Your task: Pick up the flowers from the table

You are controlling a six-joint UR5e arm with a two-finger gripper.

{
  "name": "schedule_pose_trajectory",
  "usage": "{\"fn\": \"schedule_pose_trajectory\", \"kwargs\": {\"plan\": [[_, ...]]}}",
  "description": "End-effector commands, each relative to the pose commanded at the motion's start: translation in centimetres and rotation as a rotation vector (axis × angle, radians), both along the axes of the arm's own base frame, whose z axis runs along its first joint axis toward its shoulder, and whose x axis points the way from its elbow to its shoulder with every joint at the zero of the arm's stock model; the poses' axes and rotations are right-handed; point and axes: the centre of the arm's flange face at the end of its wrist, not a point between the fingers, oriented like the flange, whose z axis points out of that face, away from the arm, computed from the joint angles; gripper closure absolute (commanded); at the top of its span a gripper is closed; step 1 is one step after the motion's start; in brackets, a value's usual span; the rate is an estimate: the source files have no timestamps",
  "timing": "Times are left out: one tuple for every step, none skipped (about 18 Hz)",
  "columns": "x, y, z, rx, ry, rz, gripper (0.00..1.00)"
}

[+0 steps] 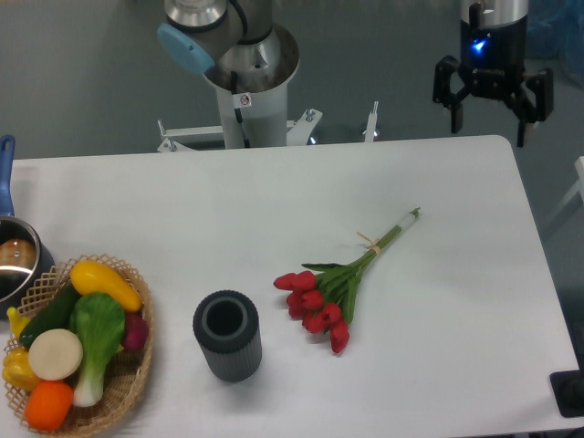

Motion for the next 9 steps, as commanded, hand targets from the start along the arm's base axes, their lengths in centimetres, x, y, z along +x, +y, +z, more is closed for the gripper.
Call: {"fn": "schedule_pose_trajectory", "kwargs": {"plan": [[0.1,0.1,-0.2,0.0,-0.003,-0.002,0.0],[0.0,0.0,-0.1,0.0,-0.002,0.001,0.0],[0.0,0.0,-0.1,0.002,-0.003,0.002,0.0],[0.0,0.0,-0.2,-0.001,-0.004,0.003,0.0],[0.2,0.2,-0.2,-0.001,-0.004,0.0,0.0],[0.6,0.5,-0.1,0.002,-0.004,-0.004,0.0],[0.6,0.4,-0.7,0.0,-0.014,-0.004,0.0],[1.0,0.6,-1.4,0.005,-0.033,0.005,0.0],[1.6,0.5,-2.1,0.021,-0.051,0.033,0.0]]}}
